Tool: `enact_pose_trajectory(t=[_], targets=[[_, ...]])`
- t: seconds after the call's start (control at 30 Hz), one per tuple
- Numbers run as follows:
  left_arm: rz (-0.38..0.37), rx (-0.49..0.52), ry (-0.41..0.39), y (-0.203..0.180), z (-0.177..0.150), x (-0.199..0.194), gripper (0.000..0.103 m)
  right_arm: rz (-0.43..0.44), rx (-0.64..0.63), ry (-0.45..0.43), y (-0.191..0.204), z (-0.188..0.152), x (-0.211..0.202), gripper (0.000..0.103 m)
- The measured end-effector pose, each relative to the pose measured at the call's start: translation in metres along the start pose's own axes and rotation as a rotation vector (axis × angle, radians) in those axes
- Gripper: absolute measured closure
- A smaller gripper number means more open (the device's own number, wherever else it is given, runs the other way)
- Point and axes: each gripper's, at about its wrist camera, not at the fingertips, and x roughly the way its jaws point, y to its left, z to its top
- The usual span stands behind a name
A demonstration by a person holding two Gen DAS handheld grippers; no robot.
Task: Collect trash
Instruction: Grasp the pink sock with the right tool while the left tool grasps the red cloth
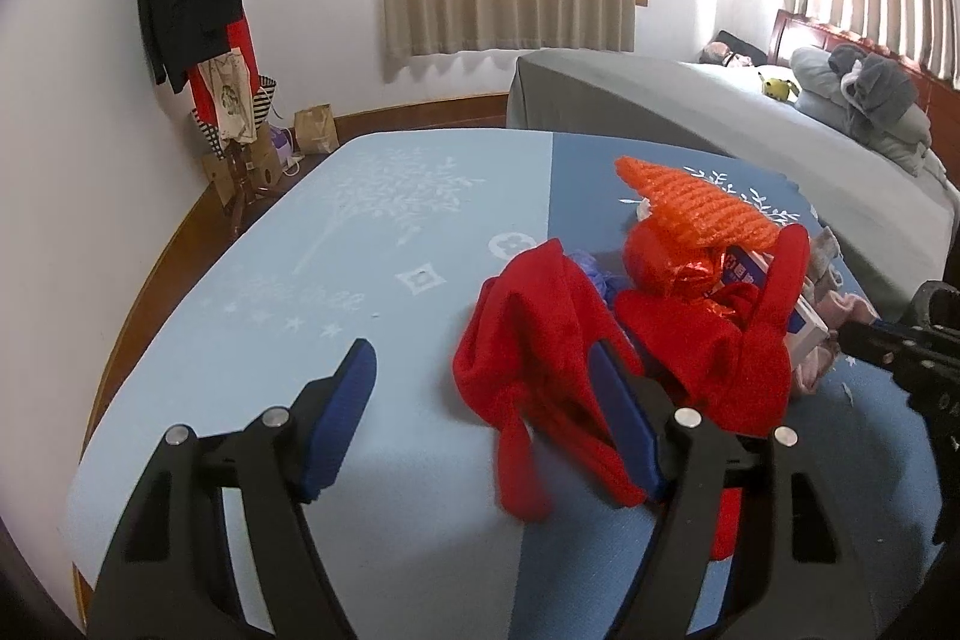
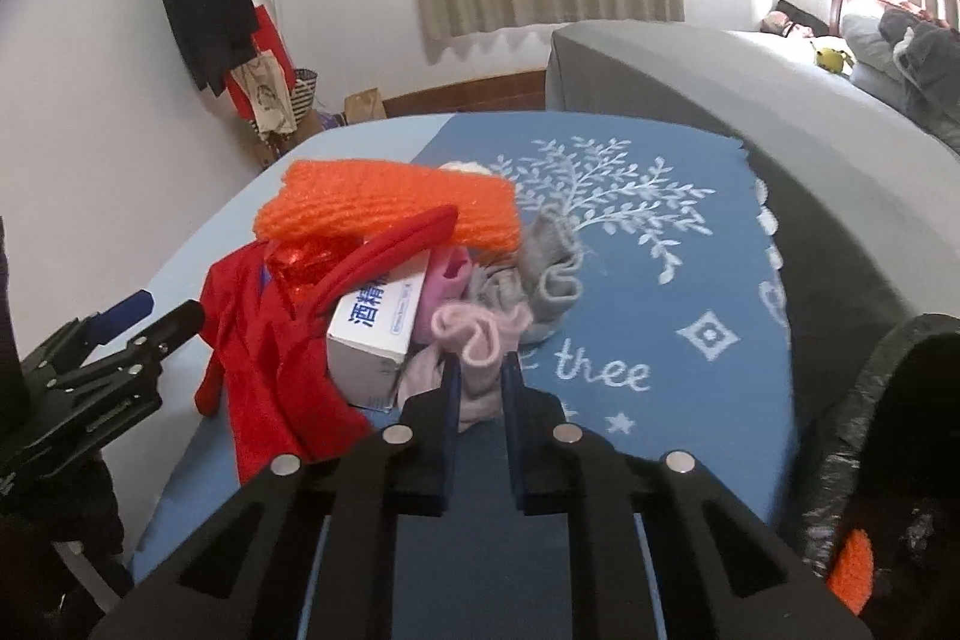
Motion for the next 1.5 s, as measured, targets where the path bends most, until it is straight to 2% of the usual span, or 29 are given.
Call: enact_pose_trajectory(t=[0.1, 0.23, 0.3, 0.37, 0.4, 0.5, 0.53, 0.57, 0.63, 0.77, 0.93, 1.23, 1.27, 1.3, 1.33, 1.37, 1.4, 1.5], targets=[[-0.002, -0.002, 0.009, -0.001, 0.0, 0.0, 0.032, -0.01, 0.0, 0.013, -0.003, 0.0, 0.002, 0.087], [-0.006, 0.001, 0.007, -0.002, -0.001, -0.002, 0.032, -0.011, 0.014, 0.028, -0.003, 0.0, 0.011, 0.064], [-0.006, 0.004, 0.005, -0.002, -0.001, -0.002, 0.032, -0.005, 0.021, 0.041, -0.001, -0.001, 0.017, 0.06], [-0.007, 0.004, 0.005, -0.002, -0.002, -0.002, 0.032, -0.016, 0.029, 0.055, 0.001, -0.001, 0.025, 0.045], [-0.008, 0.001, 0.007, -0.002, -0.002, -0.002, 0.032, -0.024, 0.027, 0.062, 0.001, -0.002, 0.029, 0.044], [-0.01, -0.004, 0.009, -0.001, -0.003, -0.001, 0.032, -0.006, 0.029, 0.08, 0.001, -0.004, 0.038, 0.047], [-0.011, -0.005, 0.01, -0.002, -0.002, -0.001, 0.032, 0.01, 0.026, 0.085, 0.002, -0.004, 0.039, 0.061], [-0.014, -0.005, 0.01, -0.002, -0.002, -0.002, 0.032, 0.042, 0.018, 0.09, 0.003, -0.003, 0.039, 0.065], [-0.018, -0.004, 0.011, -0.002, -0.003, -0.001, 0.032, 0.042, 0.002, 0.09, 0.006, -0.003, 0.037, 0.067], [-0.022, -0.009, 0.016, 0.002, -0.001, 0.001, 0.037, 0.047, 0.035, 0.071, -0.001, -0.005, 0.022, 0.068], [-0.024, -0.016, 0.025, 0.004, 0.003, 0.009, 0.039, -0.005, -0.003, 0.023, -0.007, -0.001, 0.0, 0.068], [-0.071, 0.007, 0.056, -0.009, 0.013, 0.03, 0.04, -0.009, 0.003, 0.032, -0.007, 0.0, 0.001, 0.068], [-0.083, 0.003, 0.068, -0.009, 0.013, 0.034, 0.052, -0.008, 0.002, 0.034, -0.006, 0.0, 0.001, 0.068], [-0.095, -0.002, 0.08, -0.009, 0.013, 0.037, 0.068, -0.006, 0.002, 0.037, -0.006, -0.001, 0.001, 0.068], [-0.125, -0.01, 0.097, -0.009, 0.013, 0.04, 0.075, -0.006, 0.002, 0.038, -0.005, -0.001, 0.001, 0.068], [-0.143, -0.02, 0.098, -0.007, 0.012, 0.041, 0.087, -0.006, 0.004, 0.038, -0.006, -0.001, 0.0, 0.068], [-0.155, -0.036, 0.093, -0.004, 0.012, 0.04, 0.09, -0.006, 0.006, 0.036, -0.006, 0.0, -0.001, 0.068], [-0.152, -0.064, 0.082, 0.001, 0.012, 0.035, 0.093, -0.006, 0.011, 0.028, -0.008, 0.001, -0.004, 0.068]])
